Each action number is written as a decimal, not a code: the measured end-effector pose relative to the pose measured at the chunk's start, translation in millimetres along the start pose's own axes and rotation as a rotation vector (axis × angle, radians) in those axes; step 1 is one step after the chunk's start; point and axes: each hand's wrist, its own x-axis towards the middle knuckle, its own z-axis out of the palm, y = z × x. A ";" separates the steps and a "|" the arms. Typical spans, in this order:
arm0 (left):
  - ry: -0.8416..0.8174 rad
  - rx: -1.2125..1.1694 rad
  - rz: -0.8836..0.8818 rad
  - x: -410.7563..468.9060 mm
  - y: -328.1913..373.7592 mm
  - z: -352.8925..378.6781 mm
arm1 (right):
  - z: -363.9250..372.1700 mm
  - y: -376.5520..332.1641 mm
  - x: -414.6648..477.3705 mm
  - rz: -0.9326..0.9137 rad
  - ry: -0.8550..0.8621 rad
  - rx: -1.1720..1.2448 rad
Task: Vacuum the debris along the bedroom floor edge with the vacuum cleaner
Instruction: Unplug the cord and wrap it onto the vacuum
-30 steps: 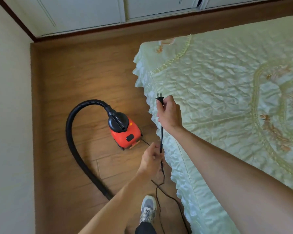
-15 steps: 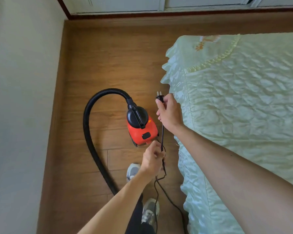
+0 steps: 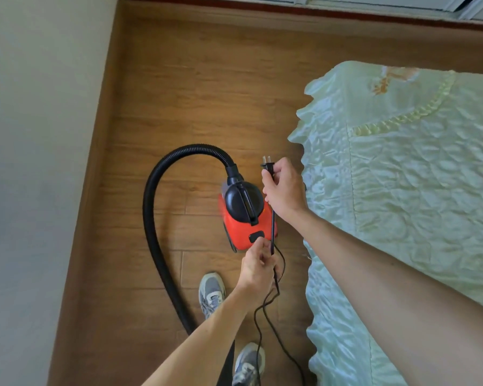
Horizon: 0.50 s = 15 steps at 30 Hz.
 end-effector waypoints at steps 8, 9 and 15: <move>0.009 -0.067 -0.027 41.3 5.2 -17.9 | 30.9 0.4 39.9 0.015 -0.009 -0.053; 0.016 -0.062 -0.027 45.2 0.4 -17.5 | 34.4 2.7 42.0 0.020 -0.021 -0.059; 0.053 -0.100 -0.105 64.0 -28.0 -4.2 | 52.2 23.8 50.3 0.052 -0.088 -0.070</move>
